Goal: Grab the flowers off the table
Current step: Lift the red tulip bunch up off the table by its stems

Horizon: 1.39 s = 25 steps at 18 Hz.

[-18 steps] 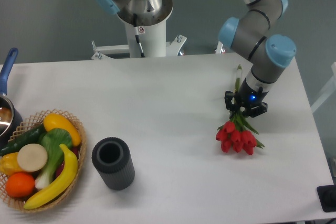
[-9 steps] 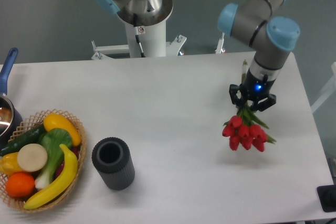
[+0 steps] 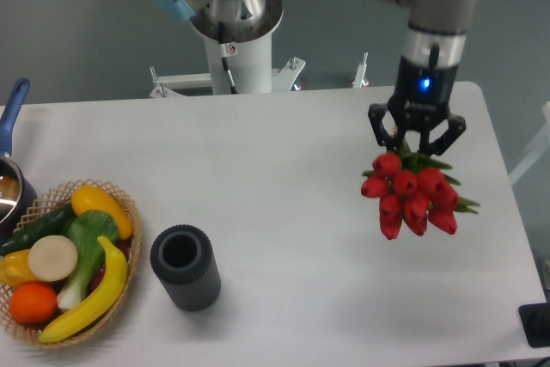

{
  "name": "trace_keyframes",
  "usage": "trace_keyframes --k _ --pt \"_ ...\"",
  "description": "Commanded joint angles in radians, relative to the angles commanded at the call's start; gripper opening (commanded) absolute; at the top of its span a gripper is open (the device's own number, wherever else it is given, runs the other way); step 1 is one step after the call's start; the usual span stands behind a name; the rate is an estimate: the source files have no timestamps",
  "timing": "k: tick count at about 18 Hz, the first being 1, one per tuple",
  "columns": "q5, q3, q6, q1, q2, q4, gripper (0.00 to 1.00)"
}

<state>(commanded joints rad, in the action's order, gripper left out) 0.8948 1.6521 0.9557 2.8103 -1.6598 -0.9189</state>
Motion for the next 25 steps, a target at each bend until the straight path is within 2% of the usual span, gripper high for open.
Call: trace_keyframes --k 4,9,14,25 --pt "-0.192 -0.020 -0.028 -0.017 0.011 0.006 0.36" --pt "-0.353 -0.020 -0.032 -0.014 0.000 0.006 0.36" --pt "-0.364 0.000 -0.029 -0.012 -0.001 0.008 0.36" --pt "-0.409 -0.008 -0.037 -0.003 0.000 0.008 0.36"
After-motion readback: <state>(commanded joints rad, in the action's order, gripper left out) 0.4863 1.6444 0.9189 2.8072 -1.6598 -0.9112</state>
